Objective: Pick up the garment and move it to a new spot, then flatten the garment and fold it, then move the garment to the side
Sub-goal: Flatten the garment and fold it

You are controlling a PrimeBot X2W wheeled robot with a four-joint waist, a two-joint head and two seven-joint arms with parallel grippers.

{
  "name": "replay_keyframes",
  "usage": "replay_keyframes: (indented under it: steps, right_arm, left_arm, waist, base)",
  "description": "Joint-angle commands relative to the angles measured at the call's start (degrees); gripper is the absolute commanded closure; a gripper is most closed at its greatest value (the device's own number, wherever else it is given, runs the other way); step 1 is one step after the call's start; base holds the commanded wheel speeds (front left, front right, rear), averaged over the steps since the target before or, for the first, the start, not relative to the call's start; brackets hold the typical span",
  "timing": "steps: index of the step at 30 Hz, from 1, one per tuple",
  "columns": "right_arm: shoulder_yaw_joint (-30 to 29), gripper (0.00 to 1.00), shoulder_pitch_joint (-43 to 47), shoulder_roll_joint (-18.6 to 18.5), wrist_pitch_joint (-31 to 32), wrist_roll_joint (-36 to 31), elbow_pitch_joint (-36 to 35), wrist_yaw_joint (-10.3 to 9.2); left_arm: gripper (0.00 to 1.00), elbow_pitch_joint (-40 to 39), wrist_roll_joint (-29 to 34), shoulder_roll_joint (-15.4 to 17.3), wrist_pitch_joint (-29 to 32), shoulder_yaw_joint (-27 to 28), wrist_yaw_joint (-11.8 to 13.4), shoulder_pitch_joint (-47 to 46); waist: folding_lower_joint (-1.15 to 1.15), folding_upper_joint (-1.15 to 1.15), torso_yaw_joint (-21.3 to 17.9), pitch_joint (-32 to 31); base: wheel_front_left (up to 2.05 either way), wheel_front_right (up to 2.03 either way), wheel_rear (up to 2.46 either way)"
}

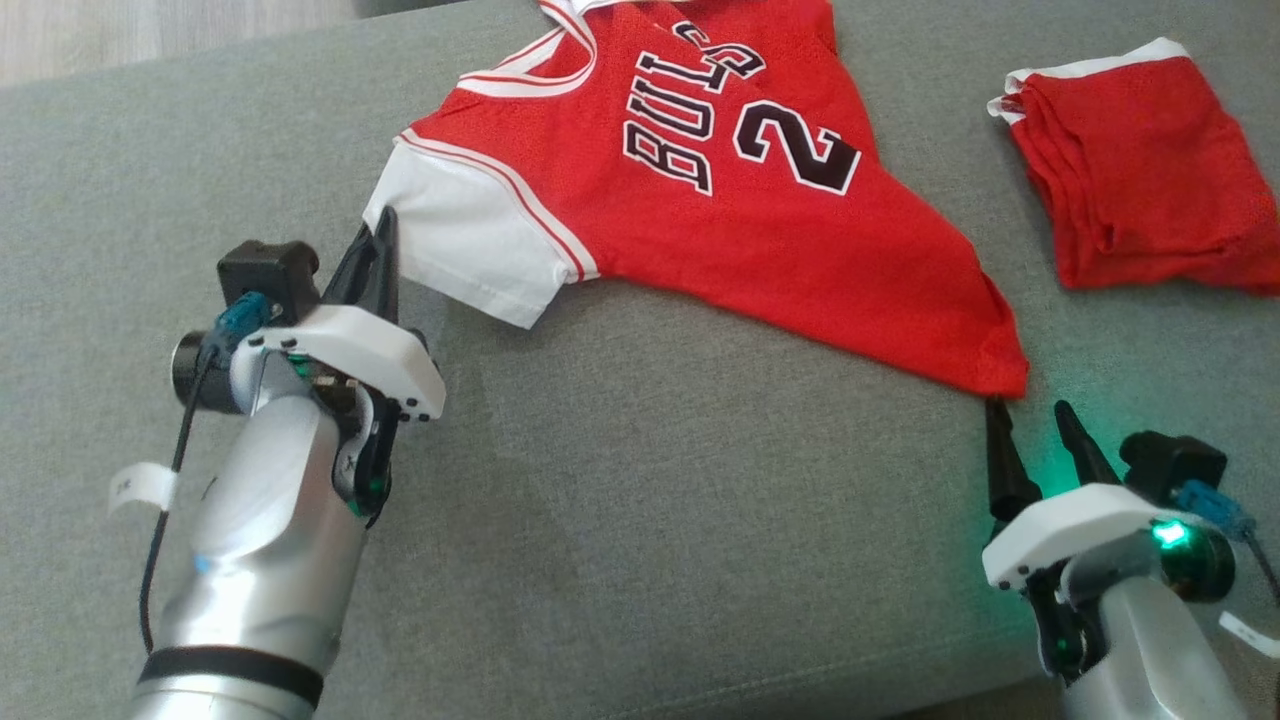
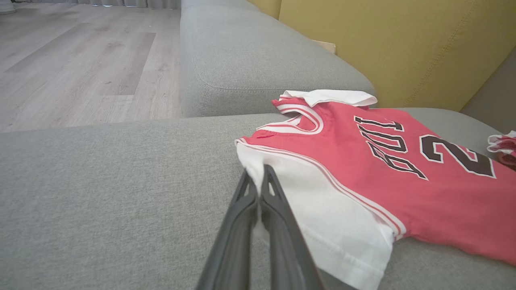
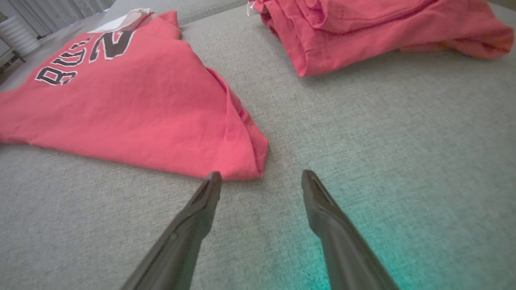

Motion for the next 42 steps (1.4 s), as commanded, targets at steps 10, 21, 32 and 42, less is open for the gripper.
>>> replay_keyframes:
  steps: [10, 21, 32, 42]
  right_arm:
    - [2.1, 0.0, -4.9, -0.3, -1.1, 1.3, 6.1, -0.05]
    - [5.2, 1.0, -6.2, -0.3, -4.0, 3.1, 6.4, -0.05]
    - [8.0, 1.0, -6.4, -1.0, -4.9, 4.6, -9.3, -0.05]
    - [9.0, 1.0, -14.1, -7.4, 0.6, 3.9, -29.1, -0.05]
  left_arm:
    - [1.0, -2.7, 0.6, 0.9, -0.7, 1.1, 0.1, -1.0]
    - [1.0, -3.8, 0.0, 1.1, -0.7, 1.9, 0.0, 0.1]
    - [1.0, -10.5, -2.2, 2.4, -0.7, 5.1, -0.8, 0.7]
    - [1.0, -23.3, -6.7, 2.8, 0.7, 8.6, -1.8, -4.0]
  waist:
    - [0.0, 0.0, 0.7, 0.1]
    - [0.0, 0.0, 1.0, -1.5]
    - [0.0, 0.0, 0.8, -4.6]
    - [0.0, 0.0, 1.3, -8.3]
  base:
    - [0.0, 0.0, 0.0]
    - [0.0, 0.0, 0.0]
    - [0.0, 0.0, 0.0]
    - [0.0, 0.0, 0.0]
